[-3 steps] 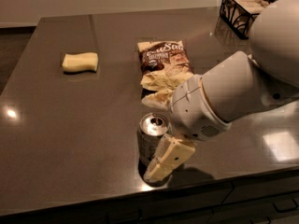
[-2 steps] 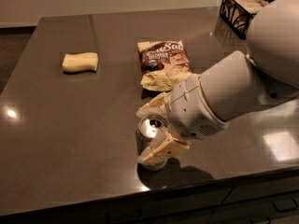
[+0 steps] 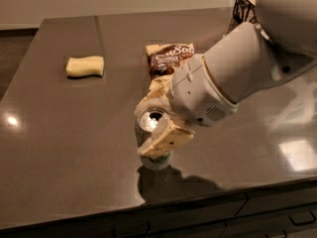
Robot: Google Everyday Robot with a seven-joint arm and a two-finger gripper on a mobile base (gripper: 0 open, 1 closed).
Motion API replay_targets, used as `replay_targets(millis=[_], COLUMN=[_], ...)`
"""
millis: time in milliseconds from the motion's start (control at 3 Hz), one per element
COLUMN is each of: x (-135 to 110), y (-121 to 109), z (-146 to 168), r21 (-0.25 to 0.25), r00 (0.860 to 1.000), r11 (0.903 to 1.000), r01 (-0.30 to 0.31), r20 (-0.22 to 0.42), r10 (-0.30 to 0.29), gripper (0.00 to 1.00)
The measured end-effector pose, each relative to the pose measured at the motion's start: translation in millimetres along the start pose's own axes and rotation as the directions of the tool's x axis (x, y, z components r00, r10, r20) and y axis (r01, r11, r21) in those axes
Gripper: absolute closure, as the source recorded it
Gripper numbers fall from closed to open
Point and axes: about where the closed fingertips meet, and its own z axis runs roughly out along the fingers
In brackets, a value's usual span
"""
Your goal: Pick 7up can
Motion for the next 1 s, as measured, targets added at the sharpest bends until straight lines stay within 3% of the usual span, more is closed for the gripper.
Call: replay_targets(millis=[333,667,1000], x=[-27,-66,-68], y=[-10,-17,-16], z=[-16,-38,-40], r21=[-0.021,-0.066,-0.068], r00=[0.999,0.996,0.995], r11=[0.9995,0.9957,0.9953], r01=[0.024,0.064,0.068], r20=[0.022,0.07,0.072], r10=[-0.023,-0.059,-0.063], gripper=[1.0,1.0,1.0])
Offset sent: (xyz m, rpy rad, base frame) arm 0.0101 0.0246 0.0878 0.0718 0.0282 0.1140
